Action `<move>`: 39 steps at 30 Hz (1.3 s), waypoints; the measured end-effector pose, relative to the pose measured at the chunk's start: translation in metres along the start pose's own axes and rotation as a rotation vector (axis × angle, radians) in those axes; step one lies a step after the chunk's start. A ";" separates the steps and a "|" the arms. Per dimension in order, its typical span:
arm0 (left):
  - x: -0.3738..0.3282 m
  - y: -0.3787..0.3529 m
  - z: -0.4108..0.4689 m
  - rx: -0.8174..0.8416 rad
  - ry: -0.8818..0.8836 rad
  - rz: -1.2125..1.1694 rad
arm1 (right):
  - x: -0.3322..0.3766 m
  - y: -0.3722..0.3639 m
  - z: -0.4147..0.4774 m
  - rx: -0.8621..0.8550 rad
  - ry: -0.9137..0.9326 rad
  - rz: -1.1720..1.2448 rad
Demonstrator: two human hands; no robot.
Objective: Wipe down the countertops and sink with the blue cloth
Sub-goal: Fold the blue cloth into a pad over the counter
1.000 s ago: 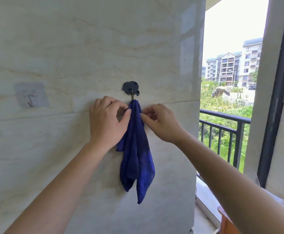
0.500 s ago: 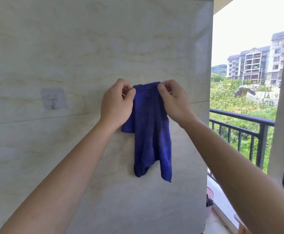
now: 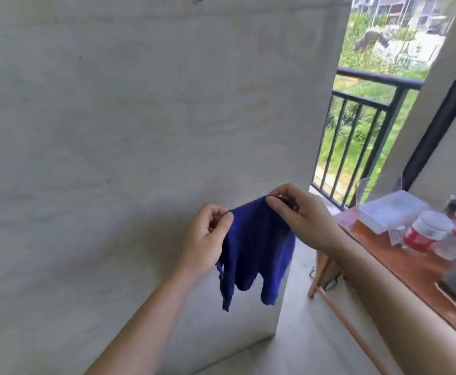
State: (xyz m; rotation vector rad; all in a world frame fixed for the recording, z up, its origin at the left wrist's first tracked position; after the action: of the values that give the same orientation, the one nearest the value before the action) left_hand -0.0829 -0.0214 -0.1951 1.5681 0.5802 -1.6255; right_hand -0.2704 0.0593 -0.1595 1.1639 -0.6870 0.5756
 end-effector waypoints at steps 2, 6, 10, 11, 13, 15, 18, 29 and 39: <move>0.037 -0.015 -0.008 0.076 0.072 -0.031 | -0.024 -0.019 -0.021 0.024 -0.084 -0.010; 0.075 -0.049 -0.012 0.298 0.115 0.033 | -0.059 -0.035 -0.072 -0.045 -0.252 -0.009; 0.096 -0.097 -0.014 0.541 0.165 0.061 | -0.085 -0.036 -0.140 -0.114 -0.421 -0.017; 0.099 -0.112 -0.017 0.598 0.162 0.073 | -0.090 -0.035 -0.160 -0.123 -0.468 -0.025; 0.099 -0.157 -0.031 0.746 0.138 0.125 | -0.099 -0.026 -0.214 -0.198 -0.570 -0.035; 0.091 -0.207 -0.053 0.907 0.052 0.190 | -0.100 -0.012 -0.274 -0.301 -0.660 -0.051; 0.061 -0.278 -0.100 1.118 -0.123 0.266 | -0.085 0.010 -0.363 -0.451 -0.788 -0.067; -0.046 -0.451 -0.369 1.575 -0.428 0.206 | 0.020 0.006 -0.694 -0.834 -1.108 -0.120; -0.098 -0.567 -0.728 1.963 -0.674 0.235 | 0.153 -0.068 -1.036 -1.241 -1.348 0.000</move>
State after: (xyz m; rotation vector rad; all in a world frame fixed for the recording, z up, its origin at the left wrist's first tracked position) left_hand -0.0914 0.9005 -0.3051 1.6867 -2.0482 -2.2829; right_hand 0.0736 1.0346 -0.3367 0.1844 -1.8076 -0.7523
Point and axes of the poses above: each hand's wrist, its own z-axis towards the middle knuckle, its own y-axis out of the back of the hand, x = y × z, the point moved 10 cm from there along z, towards the middle knuckle, and after that the axes turned 11 degrees about x, right-handed, at the moved point
